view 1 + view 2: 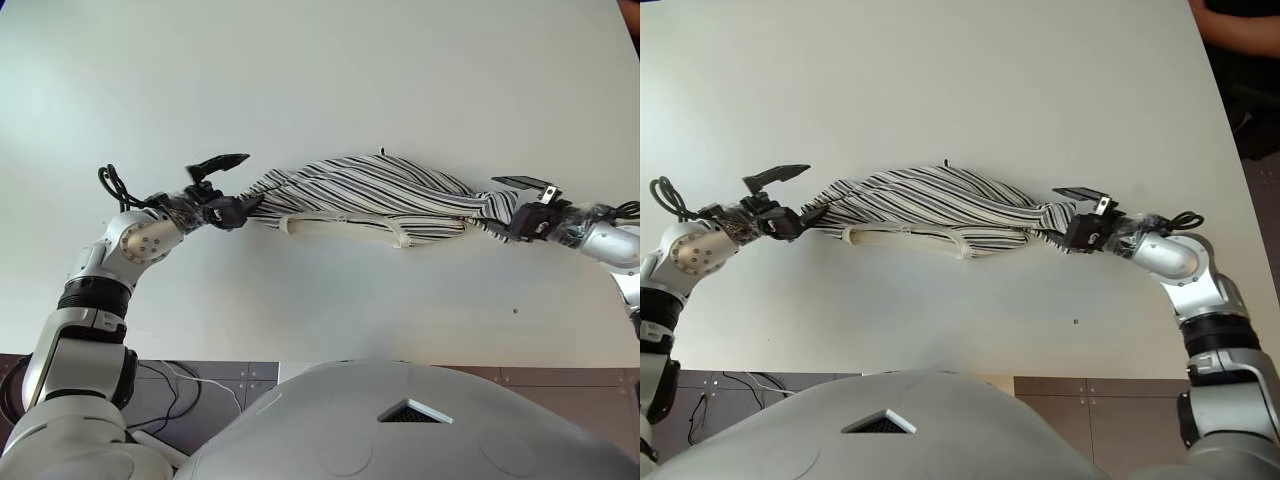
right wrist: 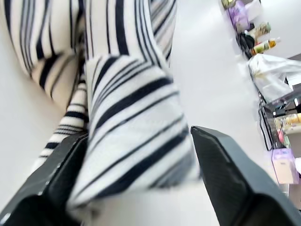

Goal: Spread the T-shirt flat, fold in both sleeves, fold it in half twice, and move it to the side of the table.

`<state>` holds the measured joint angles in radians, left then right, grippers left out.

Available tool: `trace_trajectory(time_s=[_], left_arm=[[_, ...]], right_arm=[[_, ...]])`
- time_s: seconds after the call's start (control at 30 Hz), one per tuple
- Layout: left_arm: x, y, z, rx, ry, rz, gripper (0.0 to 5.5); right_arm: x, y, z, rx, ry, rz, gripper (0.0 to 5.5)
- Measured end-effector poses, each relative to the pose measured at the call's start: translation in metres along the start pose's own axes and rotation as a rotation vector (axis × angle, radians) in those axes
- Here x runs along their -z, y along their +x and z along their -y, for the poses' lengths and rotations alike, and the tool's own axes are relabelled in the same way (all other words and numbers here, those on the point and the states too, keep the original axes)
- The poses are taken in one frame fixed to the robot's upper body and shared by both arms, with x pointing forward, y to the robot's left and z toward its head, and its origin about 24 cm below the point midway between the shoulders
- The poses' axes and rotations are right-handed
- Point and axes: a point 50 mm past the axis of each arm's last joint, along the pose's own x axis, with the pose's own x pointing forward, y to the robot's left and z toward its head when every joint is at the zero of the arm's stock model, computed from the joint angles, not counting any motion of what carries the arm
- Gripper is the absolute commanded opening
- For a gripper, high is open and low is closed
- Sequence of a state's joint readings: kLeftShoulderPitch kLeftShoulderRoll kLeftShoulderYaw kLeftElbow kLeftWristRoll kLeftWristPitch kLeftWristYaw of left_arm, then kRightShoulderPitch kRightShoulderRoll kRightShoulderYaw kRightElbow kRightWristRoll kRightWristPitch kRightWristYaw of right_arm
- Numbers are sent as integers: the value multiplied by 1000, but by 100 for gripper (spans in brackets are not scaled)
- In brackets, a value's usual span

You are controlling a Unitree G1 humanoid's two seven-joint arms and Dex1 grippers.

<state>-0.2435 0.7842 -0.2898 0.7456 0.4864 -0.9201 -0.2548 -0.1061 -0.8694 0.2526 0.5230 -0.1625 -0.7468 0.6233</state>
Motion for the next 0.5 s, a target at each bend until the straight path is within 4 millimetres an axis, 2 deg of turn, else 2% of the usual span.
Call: trace_trajectory(time_s=[0.13,0.2,0.23,0.3,0.37,0.43,0.5], left_arm=[[1,0,-1,-3,-2,2,402],[-1,-2,-2,-21,-21,29,402],[-5,-3,-1,-25,-44,60,402],[-19,-4,5,-25,-88,159,402],[-32,-7,2,-67,-115,241,402],[-37,-14,-16,-169,-123,282,402],[-43,-18,-30,-251,-136,319,402]], right_arm=[[0,-6,1,-38,-16,-12,335],[-14,-11,-7,-86,39,85,335],[-27,-12,-11,-90,97,186,335],[-51,-13,-3,-66,178,363,335],[-56,-24,17,8,260,448,335],[-57,-36,32,70,355,525,335],[-60,-37,39,87,397,562,335]])
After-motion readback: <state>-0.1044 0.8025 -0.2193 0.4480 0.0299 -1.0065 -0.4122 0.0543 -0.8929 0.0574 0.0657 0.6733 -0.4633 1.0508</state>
